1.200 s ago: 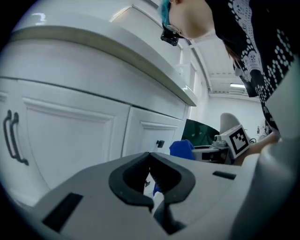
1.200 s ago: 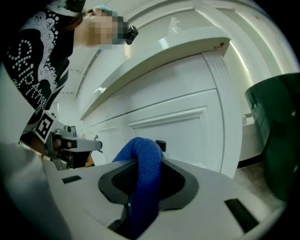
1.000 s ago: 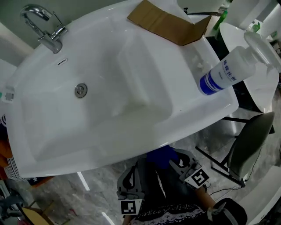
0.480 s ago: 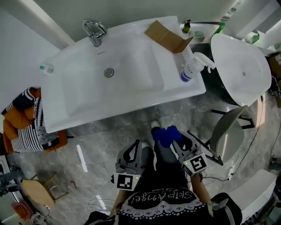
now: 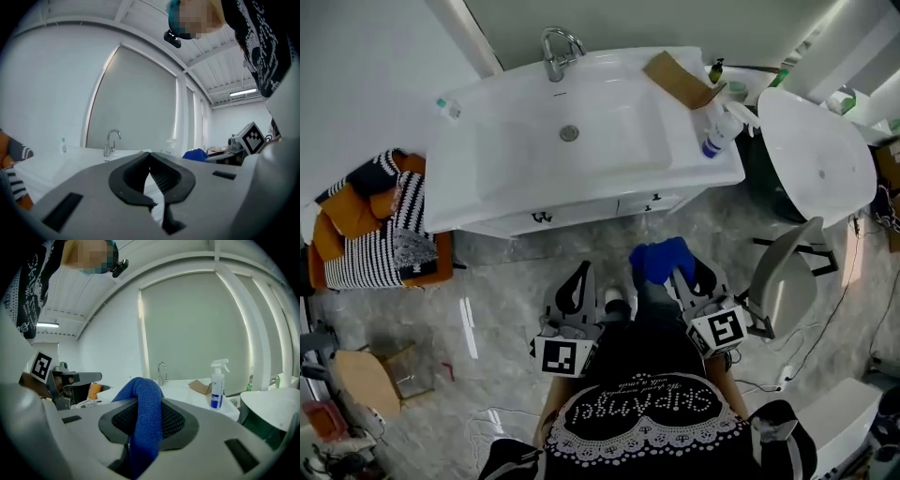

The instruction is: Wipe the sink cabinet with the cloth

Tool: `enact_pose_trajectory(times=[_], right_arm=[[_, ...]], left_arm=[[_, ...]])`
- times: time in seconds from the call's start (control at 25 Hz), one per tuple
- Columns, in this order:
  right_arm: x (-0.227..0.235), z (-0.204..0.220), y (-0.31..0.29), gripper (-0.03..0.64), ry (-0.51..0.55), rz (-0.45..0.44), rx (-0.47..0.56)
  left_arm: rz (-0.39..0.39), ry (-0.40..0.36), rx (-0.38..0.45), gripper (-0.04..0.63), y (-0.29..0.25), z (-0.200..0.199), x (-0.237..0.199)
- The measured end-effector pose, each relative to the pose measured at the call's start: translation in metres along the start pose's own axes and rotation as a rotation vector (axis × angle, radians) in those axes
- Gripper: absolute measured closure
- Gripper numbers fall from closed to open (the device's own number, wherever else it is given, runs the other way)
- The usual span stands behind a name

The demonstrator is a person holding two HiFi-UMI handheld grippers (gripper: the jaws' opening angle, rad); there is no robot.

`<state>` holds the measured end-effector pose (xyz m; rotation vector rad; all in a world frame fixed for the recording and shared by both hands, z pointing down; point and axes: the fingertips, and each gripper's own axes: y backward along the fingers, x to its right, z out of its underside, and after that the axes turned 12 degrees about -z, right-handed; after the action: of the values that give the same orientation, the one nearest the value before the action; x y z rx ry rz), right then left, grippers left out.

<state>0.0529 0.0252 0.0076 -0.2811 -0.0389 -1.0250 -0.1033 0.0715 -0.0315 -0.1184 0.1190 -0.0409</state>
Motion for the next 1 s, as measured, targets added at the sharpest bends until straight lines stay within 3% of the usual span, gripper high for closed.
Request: enact_pose_trajectory(times=[0.16, 0.52, 0.76, 1.0], right_arm=[[-0.023, 0.004, 0.0, 0.503, -0.011, -0.034, -0.023], [-0.038, 0.002, 0.02, 0.503, 0.014, -0.092, -0.021], [-0.03, 0.022, 0.084, 0.503, -0.009, -0.091, -0.054], [-0.033, 0.064, 0.176, 0.503, -0.072, -0.104, -0.101]], left_arm=[[-0.069, 0.012, 0.035, 0.591, 0.021, -0.011, -0.01], [-0.087, 0.003, 0.059, 0.591, 0.042, -0.013, 0.012], [-0.094, -0.004, 0.044, 0.591, 0.06, -0.007, 0.064], [-0.042, -0.038, -0.008, 0.591, 0.108, 0.02, 0.153]])
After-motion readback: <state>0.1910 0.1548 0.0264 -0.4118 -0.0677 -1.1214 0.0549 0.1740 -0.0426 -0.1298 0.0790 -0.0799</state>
